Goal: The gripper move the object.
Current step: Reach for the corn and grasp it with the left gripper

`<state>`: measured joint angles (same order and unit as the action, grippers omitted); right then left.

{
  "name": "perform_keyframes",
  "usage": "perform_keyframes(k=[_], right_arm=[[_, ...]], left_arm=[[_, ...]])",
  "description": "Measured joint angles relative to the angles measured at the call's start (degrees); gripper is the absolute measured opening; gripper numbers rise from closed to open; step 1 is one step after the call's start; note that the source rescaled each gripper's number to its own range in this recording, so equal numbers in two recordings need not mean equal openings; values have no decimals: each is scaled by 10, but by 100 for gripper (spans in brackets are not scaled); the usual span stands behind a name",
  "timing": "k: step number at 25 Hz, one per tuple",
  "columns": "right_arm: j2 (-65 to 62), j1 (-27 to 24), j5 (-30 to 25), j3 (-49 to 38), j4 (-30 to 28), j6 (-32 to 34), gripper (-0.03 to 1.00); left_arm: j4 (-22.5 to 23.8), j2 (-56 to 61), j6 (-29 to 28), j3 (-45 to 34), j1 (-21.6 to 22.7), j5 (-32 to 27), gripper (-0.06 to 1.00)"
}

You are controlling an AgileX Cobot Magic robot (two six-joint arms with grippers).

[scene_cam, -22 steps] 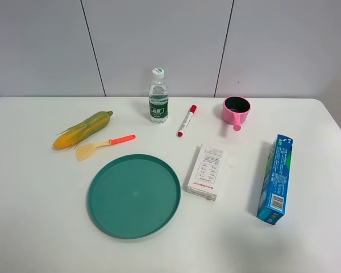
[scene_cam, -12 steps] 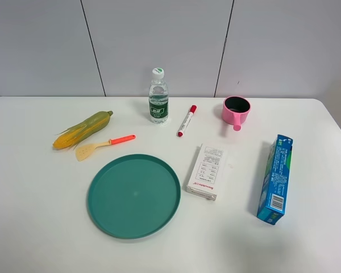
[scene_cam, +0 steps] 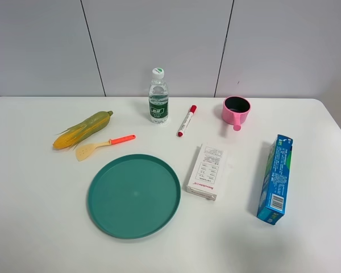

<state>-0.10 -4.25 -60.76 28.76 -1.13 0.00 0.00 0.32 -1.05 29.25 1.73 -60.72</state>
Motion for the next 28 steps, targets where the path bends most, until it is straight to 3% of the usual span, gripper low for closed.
perform_keyframes(k=[8,12,18,25,28], right_arm=[[0,0,0,0,0,0,100],[0,0,0,0,0,0,100],[0,0,0,0,0,0,100],[0,0,0,0,0,0,100],[0,0,0,0,0,0,100]], left_arm=[[-6,-7,10,0,0,0,100],[-7,-55,21,28,0,31,100],[-9,-189,22,91,0,167,100],[-86,-369,23,146,0,357,100],[-95,-447,45,170,0,392,100]])
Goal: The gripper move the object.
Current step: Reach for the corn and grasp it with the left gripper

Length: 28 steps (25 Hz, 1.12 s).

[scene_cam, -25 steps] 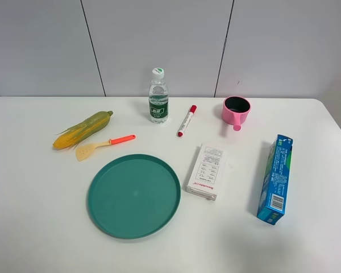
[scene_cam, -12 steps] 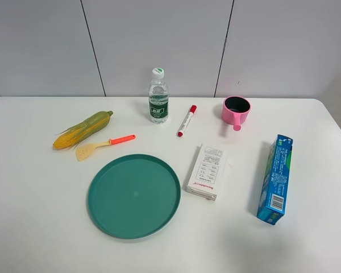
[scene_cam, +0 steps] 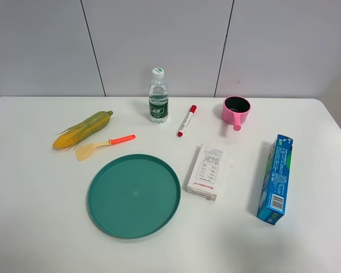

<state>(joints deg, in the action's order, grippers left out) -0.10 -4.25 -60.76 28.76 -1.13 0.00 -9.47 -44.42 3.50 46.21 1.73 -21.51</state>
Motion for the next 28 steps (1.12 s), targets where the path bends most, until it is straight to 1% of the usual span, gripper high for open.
perform_keyframes(k=[8,15,18,25,28], right_arm=[[0,0,0,0,0,0,100],[0,0,0,0,0,0,100],[0,0,0,0,0,0,100],[0,0,0,0,0,3,100],[0,0,0,0,0,0,100]], left_arm=[[-2,-198,129,67,0,5,100],[-2,-337,199,76,0,22,100],[-2,-385,212,76,0,41,100],[-3,-479,229,76,0,148,100],[-3,-505,229,76,-1,164,100]])
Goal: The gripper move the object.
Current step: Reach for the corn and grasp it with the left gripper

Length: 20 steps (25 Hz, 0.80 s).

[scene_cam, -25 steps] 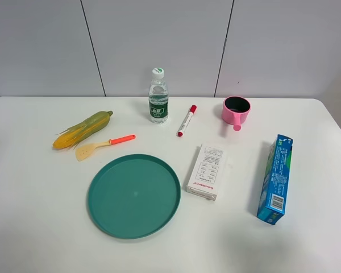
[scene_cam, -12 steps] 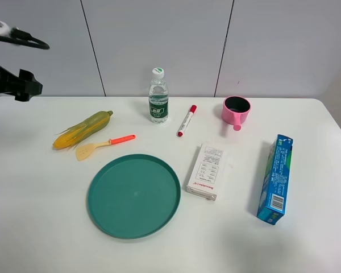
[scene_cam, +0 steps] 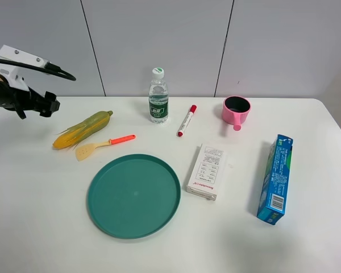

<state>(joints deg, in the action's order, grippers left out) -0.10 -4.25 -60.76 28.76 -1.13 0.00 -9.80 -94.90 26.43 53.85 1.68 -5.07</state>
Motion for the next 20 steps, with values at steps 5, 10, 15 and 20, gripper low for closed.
perform_keyframes(k=[5,10,15,20], right_arm=[[0,0,0,0,0,0,100],[0,0,0,0,0,0,100],[0,0,0,0,0,3,100],[0,0,0,0,0,0,100]], left_arm=[[20,-23,16,0,-25,4,100],[72,-30,67,0,-73,8,97],[83,-41,79,0,-93,27,95],[83,-44,79,0,-93,34,94]])
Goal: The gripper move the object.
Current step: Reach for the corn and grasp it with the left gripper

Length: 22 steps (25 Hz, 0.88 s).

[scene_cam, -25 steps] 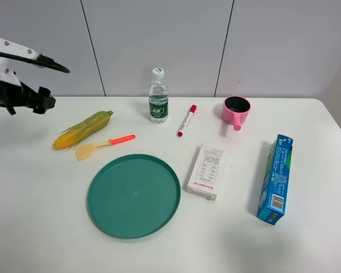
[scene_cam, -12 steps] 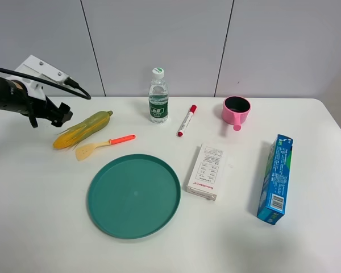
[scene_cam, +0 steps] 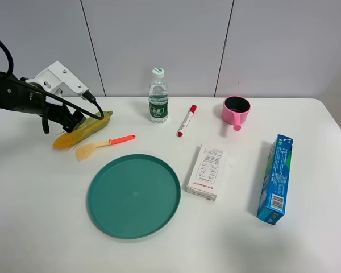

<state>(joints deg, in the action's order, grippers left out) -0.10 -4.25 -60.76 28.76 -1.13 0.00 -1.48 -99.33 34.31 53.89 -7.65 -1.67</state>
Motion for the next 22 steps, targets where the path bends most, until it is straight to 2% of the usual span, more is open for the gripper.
perform_keyframes(k=[8,14,22], right_arm=[[0,0,0,0,0,3,100],[0,0,0,0,0,3,100],[0,0,0,0,0,3,100]], left_arm=[[1,-9,0,0,0,6,93],[1,-63,-5,0,0,46,93],[1,-131,-85,0,0,85,93]])
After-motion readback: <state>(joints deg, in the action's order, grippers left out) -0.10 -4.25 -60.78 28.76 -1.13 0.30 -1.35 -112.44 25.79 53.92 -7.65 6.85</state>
